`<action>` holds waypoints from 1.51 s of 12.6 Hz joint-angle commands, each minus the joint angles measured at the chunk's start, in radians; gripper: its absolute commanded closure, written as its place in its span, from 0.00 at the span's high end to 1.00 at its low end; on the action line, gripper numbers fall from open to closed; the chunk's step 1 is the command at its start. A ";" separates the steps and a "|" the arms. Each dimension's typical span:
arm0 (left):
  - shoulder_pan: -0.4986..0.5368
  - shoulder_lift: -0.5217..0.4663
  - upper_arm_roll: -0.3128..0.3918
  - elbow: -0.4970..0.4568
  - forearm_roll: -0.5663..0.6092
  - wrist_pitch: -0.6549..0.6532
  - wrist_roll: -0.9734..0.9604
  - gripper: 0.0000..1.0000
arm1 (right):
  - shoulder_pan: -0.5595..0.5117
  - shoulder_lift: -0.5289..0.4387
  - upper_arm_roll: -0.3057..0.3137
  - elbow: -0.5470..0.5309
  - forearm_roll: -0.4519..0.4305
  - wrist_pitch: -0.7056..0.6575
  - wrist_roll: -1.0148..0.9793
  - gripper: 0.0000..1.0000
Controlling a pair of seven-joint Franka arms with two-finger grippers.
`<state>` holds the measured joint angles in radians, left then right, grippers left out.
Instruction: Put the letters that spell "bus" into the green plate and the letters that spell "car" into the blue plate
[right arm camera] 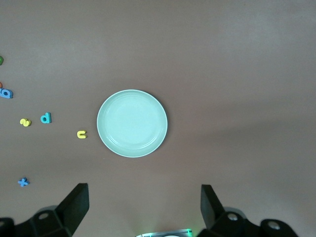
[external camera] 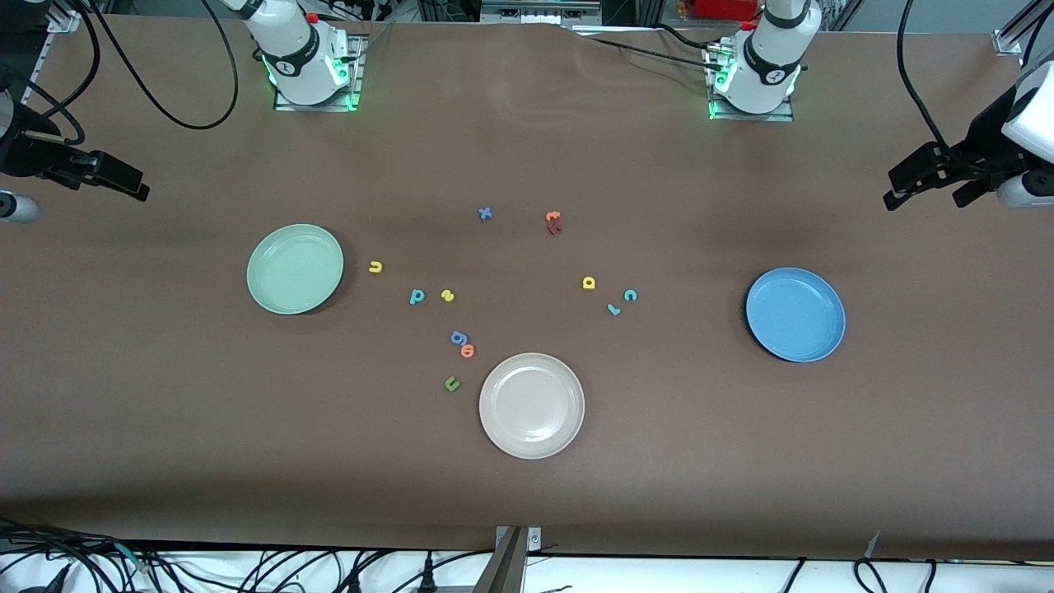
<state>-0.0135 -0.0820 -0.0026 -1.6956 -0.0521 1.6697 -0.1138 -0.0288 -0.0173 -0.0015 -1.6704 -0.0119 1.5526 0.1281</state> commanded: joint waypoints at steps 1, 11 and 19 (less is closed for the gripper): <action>0.000 0.001 0.003 0.019 -0.018 -0.021 -0.007 1.00 | 0.004 0.010 -0.006 0.021 0.009 -0.017 -0.004 1.00; -0.002 0.001 0.001 0.019 -0.014 -0.021 0.003 1.00 | 0.004 0.010 -0.006 0.021 0.009 -0.017 -0.004 1.00; -0.003 0.001 0.001 0.020 -0.006 -0.021 0.011 1.00 | 0.004 0.010 -0.006 0.021 0.009 -0.017 -0.004 1.00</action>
<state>-0.0135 -0.0820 -0.0027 -1.6956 -0.0521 1.6697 -0.1130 -0.0288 -0.0173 -0.0016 -1.6705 -0.0115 1.5526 0.1282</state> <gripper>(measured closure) 0.000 0.000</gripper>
